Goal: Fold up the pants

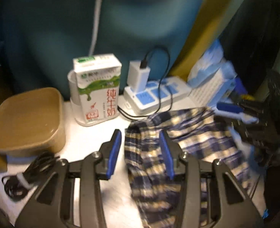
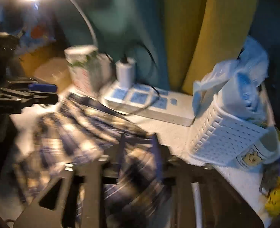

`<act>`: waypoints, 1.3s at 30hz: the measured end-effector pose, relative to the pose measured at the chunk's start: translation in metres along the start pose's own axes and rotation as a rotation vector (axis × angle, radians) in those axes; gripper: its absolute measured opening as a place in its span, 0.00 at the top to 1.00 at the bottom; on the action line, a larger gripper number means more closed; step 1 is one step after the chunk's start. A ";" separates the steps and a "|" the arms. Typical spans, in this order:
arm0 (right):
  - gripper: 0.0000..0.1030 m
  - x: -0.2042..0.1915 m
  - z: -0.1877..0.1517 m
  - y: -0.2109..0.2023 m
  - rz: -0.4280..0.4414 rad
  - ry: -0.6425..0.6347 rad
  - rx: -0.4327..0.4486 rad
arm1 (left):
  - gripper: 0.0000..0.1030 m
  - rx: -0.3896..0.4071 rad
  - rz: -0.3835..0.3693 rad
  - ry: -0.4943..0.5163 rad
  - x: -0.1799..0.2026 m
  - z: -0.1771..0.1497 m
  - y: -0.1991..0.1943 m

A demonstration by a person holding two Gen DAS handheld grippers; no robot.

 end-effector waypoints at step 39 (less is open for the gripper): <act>0.49 -0.082 -0.155 -0.091 0.013 -0.086 -0.059 | 0.59 -0.226 -0.051 -0.016 0.105 -0.163 0.000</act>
Point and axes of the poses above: each gripper's, at about its wrist camera, not at the fingertips, and y roughly the way its jaws point, x to its right, z to its top, the point moved 8 cm from there along y, roughly the way its jaws point, and after that the axes turned 11 degrees about -z, right-handed, at the moved point
